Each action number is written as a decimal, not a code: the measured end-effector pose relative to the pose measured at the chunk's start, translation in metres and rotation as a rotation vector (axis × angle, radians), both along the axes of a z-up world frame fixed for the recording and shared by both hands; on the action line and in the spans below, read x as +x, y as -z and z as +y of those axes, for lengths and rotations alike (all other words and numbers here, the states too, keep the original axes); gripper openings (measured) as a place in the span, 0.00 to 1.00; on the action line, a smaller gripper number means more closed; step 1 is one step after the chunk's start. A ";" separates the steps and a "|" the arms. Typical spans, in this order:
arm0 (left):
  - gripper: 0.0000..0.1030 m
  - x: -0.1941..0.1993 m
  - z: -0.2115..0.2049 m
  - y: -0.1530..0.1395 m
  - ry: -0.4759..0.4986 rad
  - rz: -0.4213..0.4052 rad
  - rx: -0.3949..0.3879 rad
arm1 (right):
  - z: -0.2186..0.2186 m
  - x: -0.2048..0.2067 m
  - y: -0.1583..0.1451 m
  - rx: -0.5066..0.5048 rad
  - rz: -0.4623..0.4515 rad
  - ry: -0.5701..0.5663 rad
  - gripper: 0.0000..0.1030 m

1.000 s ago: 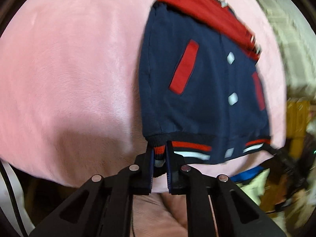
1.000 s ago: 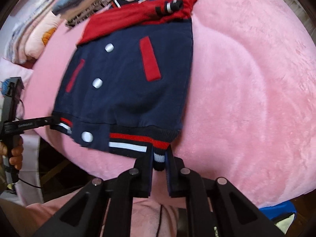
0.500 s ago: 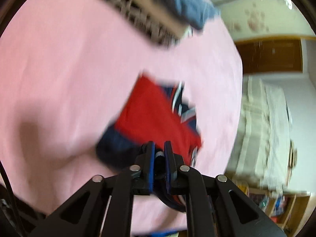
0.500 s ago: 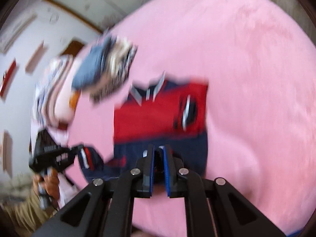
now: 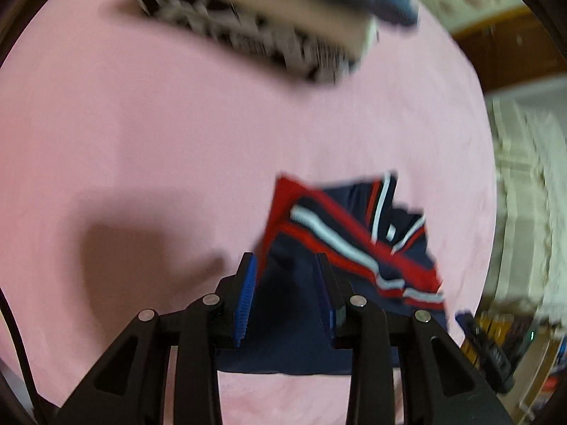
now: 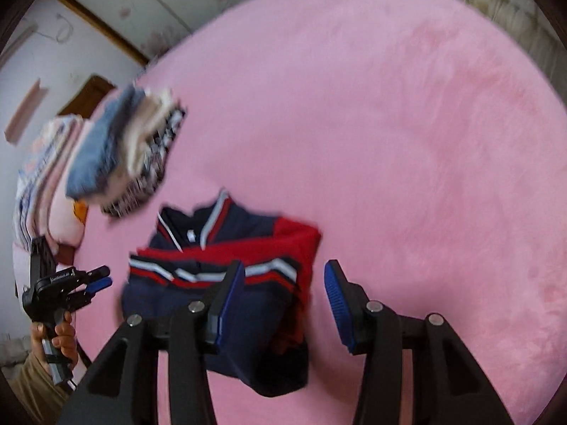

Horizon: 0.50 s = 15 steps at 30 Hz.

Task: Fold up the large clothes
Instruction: 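Fold the hem up over the sleeves toward the collar with both tools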

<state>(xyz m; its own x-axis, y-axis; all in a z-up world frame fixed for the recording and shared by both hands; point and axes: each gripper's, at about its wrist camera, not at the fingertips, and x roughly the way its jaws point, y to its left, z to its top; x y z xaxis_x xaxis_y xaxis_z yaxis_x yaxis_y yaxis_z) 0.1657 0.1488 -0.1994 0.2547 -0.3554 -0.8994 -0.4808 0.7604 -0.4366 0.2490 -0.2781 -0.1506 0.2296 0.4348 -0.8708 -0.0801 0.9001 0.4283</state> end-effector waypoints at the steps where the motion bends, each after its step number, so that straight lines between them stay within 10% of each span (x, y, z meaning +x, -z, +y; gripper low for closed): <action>1: 0.29 0.001 -0.002 0.005 0.017 0.011 -0.009 | 0.001 -0.002 0.008 0.007 0.026 -0.010 0.46; 10: 0.25 0.021 -0.006 0.034 0.128 0.099 -0.093 | 0.025 0.001 0.041 0.049 0.151 0.000 0.43; 15: 0.05 0.018 -0.011 0.004 0.219 0.021 0.004 | 0.031 -0.002 0.021 0.017 0.067 -0.026 0.11</action>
<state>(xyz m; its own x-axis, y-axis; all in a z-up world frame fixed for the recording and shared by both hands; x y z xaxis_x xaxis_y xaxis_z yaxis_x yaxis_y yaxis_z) 0.1838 0.1378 -0.2032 0.1532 -0.3962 -0.9053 -0.3127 0.8496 -0.4247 0.2472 -0.2470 -0.1711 0.1594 0.4543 -0.8764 -0.0736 0.8908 0.4484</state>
